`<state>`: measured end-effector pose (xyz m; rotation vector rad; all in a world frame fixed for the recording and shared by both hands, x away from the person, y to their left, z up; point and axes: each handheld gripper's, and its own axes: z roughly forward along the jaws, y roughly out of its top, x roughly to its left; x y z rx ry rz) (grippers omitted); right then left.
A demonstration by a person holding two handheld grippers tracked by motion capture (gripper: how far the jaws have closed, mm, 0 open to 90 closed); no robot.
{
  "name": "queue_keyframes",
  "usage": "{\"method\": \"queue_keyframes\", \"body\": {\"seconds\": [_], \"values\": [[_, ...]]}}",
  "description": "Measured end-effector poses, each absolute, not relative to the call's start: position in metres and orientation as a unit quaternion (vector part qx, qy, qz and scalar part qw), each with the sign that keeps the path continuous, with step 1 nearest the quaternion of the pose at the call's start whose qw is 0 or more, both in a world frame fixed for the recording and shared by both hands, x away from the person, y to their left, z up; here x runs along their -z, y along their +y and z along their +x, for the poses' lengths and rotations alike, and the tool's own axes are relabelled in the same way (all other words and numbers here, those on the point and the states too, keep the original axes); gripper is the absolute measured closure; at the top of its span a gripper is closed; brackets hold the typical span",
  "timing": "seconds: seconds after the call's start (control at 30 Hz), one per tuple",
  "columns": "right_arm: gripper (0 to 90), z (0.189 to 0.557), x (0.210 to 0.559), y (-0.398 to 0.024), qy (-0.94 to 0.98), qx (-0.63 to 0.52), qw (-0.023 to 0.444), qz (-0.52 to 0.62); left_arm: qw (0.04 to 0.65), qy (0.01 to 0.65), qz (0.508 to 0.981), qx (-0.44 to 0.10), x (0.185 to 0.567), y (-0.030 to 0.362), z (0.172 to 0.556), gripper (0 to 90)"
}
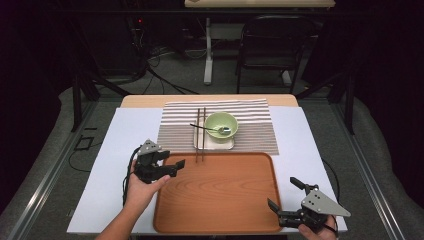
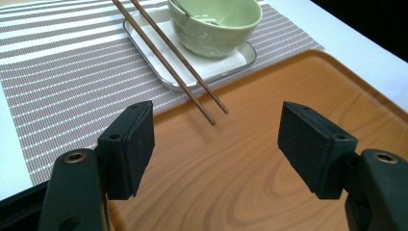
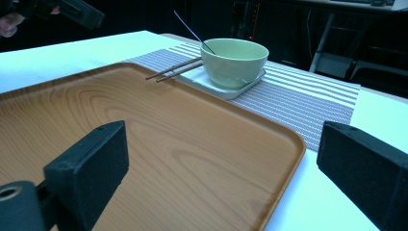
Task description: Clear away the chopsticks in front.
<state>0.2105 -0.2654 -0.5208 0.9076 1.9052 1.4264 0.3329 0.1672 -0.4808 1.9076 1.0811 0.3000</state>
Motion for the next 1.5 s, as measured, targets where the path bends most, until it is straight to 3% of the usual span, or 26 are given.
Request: {"method": "queue_keyframes", "body": {"seconds": [0.5,1.5], "values": [[1.9,0.21,0.521,-0.264,0.719,-0.539,0.288,0.332,0.436,0.46,0.765,-0.117,0.472,0.151,0.372,28.5],[2.3,0.21,0.52,-0.265,0.723,-0.542,0.285,0.32,0.39,0.531,0.745,-0.103,0.494,0.135,0.43,32.1]]}}
